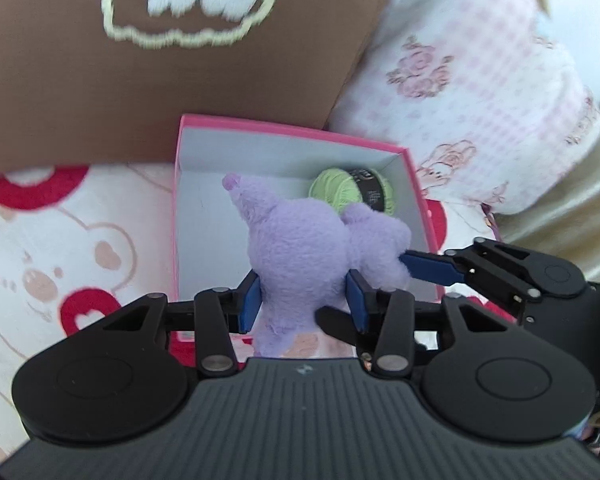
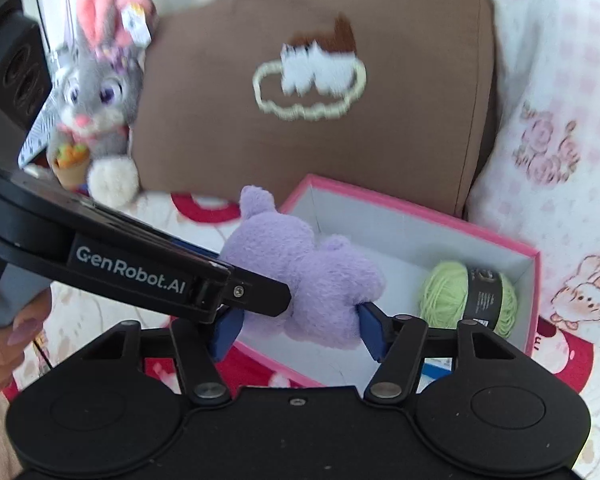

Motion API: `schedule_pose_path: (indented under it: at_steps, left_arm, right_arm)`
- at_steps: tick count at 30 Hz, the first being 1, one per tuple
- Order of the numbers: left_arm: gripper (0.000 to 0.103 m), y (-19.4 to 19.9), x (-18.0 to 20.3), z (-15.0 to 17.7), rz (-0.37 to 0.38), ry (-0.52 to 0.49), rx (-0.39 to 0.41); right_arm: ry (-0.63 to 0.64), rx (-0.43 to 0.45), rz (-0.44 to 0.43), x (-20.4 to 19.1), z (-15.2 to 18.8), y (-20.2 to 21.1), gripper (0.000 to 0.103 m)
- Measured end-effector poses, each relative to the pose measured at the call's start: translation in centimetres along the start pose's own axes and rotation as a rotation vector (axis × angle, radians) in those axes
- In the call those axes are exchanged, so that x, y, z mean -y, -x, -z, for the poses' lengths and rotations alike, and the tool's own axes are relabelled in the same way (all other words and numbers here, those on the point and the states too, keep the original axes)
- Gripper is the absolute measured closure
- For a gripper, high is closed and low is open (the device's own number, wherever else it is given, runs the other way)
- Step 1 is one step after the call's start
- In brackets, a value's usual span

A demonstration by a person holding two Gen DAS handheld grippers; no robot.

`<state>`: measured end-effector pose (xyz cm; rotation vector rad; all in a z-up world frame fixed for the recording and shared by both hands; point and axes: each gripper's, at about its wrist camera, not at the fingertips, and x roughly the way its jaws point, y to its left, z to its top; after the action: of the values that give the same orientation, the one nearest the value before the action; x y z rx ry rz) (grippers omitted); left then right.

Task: Organize objects
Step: 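Lower the plush toy into the box and open the left tool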

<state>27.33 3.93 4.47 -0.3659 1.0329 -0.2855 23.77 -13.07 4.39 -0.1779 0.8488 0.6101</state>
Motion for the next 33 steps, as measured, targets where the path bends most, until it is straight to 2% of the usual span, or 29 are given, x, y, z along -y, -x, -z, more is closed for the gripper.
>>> schedule_pose_path:
  at_steps: [5,11,15,20,29,33]
  left_arm:
    - [0.06,-4.0,0.0,-1.0,-0.043,0.012,-0.065]
    - [0.06,-8.5,-0.6,-1.8,-0.101,0.027,-0.138]
    - [0.06,-11.0,-0.7,-2.2,-0.165,0.02,-0.173]
    - [0.06,-13.2,-1.3,-2.3,-0.208,0.021,-0.224]
    - [0.059,-15.3,-1.6,-2.1,-0.266,0.007,-0.243]
    - [0.059,-15.8,-1.9,-1.7,-0.255,0.025,-0.258]
  right_arm:
    - [-0.018,-0.015,-0.014,2.3,1.0,-2.5,0.039]
    - [-0.092,-0.053,-0.076,5.4,2.1,-6.3,0.04]
    - [-0.111,-0.087,-0.106,6.6,2.4,-9.1,0.042]
    - [-0.117,-0.14,-0.129,7.3,2.6,-11.4,0.042]
    - [-0.134,-0.195,-0.085,6.8,2.5,-14.0,0.043]
    - [-0.116,-0.218,-0.053,6.2,2.4,-14.3,0.042]
